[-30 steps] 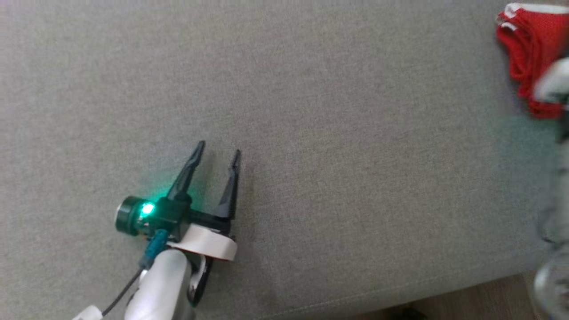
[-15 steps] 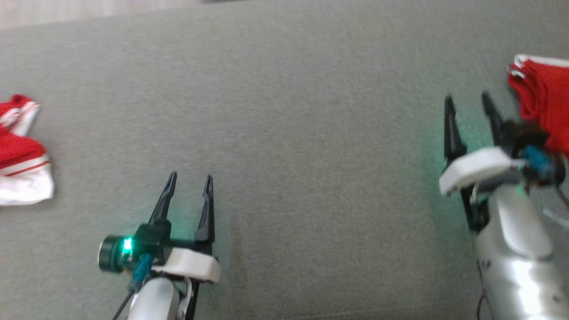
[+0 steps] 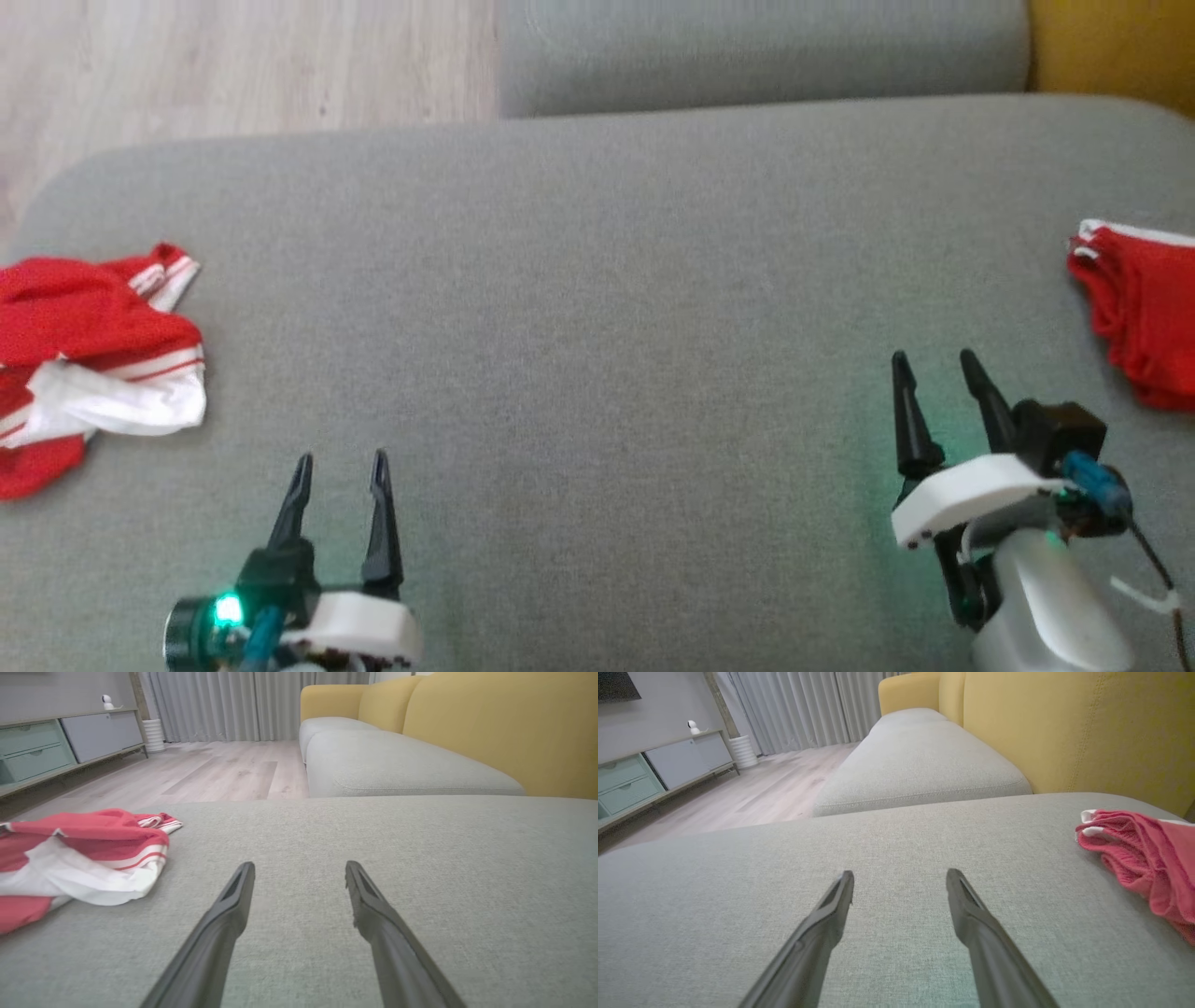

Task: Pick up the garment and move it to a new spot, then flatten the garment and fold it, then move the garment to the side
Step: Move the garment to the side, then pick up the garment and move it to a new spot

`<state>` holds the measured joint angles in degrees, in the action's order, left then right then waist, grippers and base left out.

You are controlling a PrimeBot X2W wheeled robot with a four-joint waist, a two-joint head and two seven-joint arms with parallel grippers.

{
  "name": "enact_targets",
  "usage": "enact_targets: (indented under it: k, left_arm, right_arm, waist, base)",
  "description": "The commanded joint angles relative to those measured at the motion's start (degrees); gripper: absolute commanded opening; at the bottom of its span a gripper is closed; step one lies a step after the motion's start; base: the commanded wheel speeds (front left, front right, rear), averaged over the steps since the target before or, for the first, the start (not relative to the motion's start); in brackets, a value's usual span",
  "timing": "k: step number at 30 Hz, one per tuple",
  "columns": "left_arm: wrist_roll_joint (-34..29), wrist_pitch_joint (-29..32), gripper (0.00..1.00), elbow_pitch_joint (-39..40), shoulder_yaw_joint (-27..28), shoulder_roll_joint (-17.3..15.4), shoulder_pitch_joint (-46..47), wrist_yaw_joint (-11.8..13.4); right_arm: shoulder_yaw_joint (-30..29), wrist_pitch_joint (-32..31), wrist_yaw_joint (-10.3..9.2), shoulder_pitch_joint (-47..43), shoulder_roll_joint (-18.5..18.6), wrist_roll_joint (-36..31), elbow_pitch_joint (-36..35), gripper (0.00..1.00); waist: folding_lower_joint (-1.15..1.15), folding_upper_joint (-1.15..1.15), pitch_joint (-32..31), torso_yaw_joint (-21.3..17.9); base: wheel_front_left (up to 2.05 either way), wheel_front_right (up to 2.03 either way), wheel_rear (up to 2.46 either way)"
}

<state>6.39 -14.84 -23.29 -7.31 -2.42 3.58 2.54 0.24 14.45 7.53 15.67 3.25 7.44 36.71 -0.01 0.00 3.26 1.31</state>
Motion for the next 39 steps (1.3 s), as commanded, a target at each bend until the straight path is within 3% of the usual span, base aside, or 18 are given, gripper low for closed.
enact_targets:
  k: [1,16,33,39]
  left_arm:
    - [-0.6,-0.2,1.0,1.7,2.5,-0.5,0.5,0.5]
    - [-0.2,-0.2,1.0,2.4,5.6,-0.5,-1.1,1.1]
    - [1.4,-0.2,1.0,2.2,6.7,-0.5,-2.0,1.6]
    - [1.7,-0.2,1.0,2.3,10.2,-0.5,-3.2,2.0]
  right_arm:
    - [2.1,0.5,-0.04,0.4,-0.4,0.6,-2.3,1.0]
    - [3.6,0.5,-0.04,-2.2,-0.4,2.9,-3.9,1.0]
    - [8.2,0.5,-0.04,-1.7,-0.4,4.6,-2.6,1.0]
    - [10.0,0.5,-0.04,-1.1,-0.4,5.4,-2.0,1.0]
  waist:
    - [0.01,0.0,-1.6,-0.1]
    - [0.01,0.0,-2.6,1.6]
    - [0.01,0.0,0.6,19.8]
    - [0.01,0.0,1.6,23.1]
  base:
    - [0.0,0.0,0.0]
    - [0.0,0.0,0.0]
    - [0.0,0.0,0.0]
    - [0.0,0.0,0.0]
